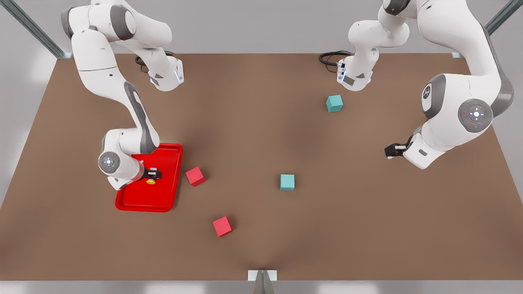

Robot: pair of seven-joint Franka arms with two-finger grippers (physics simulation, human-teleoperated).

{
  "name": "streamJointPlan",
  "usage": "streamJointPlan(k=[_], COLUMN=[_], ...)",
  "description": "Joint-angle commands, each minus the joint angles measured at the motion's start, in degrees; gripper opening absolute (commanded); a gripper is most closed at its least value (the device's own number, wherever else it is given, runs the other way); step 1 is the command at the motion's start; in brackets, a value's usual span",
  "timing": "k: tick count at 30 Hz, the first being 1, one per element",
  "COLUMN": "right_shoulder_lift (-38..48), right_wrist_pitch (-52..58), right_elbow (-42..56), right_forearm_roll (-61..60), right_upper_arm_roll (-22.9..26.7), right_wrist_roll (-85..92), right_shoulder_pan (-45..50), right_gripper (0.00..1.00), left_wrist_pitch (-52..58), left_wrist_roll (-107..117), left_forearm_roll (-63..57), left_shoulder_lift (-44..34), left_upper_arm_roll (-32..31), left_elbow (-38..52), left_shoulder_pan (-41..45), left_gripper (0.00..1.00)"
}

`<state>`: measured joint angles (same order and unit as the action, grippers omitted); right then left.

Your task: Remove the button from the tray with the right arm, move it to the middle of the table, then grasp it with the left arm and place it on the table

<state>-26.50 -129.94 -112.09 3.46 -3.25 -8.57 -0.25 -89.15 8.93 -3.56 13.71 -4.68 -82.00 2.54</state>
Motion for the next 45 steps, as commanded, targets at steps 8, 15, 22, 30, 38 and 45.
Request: streamJointPlan(k=[8,15,22,30,38,45], right_shoulder_lift=[-3.03,-3.21,-3.56,-3.56,-3.56,-2.6], right_wrist_pitch=[-3.66,-3.83,-3.83,-3.83,-3.66,-2.08], right_elbow=[-1.37,-1.64,-1.64,-1.64,-1.55,-1.46], right_forearm_roll=[-0.03,-0.03,-0.03,-0.03,-0.03,-0.03], right_upper_arm_roll=[0.0,0.0,0.0,-0.08,0.0,-0.09], right_wrist_roll=[-3.83,-3.74,-3.74,-3.74,-3.74,-3.74], right_shoulder_pan=[-0.28,-0.63,-0.81,-0.81,-0.81,-0.72], right_gripper=[1.0,1.0,0.71,0.55,0.46,0.42], left_wrist_pitch=[0.9,0.64,0.64,-0.24,-0.15,-0.15], left_wrist_roll=[1.0,1.0,1.0,1.0,0.91,0.91], left_forearm_roll=[-0.13,-0.22,-0.13,-0.13,-0.13,-0.13], left_shoulder_lift=[1.31,2.37,3.34,3.95,4.13,4.13], left_upper_arm_roll=[0.03,0.03,0.03,0.03,0.03,0.03], left_elbow=[0.53,0.18,0.09,0.09,0.09,0.0], left_shoulder_pan=[1.32,1.68,1.76,1.41,1.15,1.15], left_gripper=[1.0,1.0,1.0,1.0,1.0,1.0])
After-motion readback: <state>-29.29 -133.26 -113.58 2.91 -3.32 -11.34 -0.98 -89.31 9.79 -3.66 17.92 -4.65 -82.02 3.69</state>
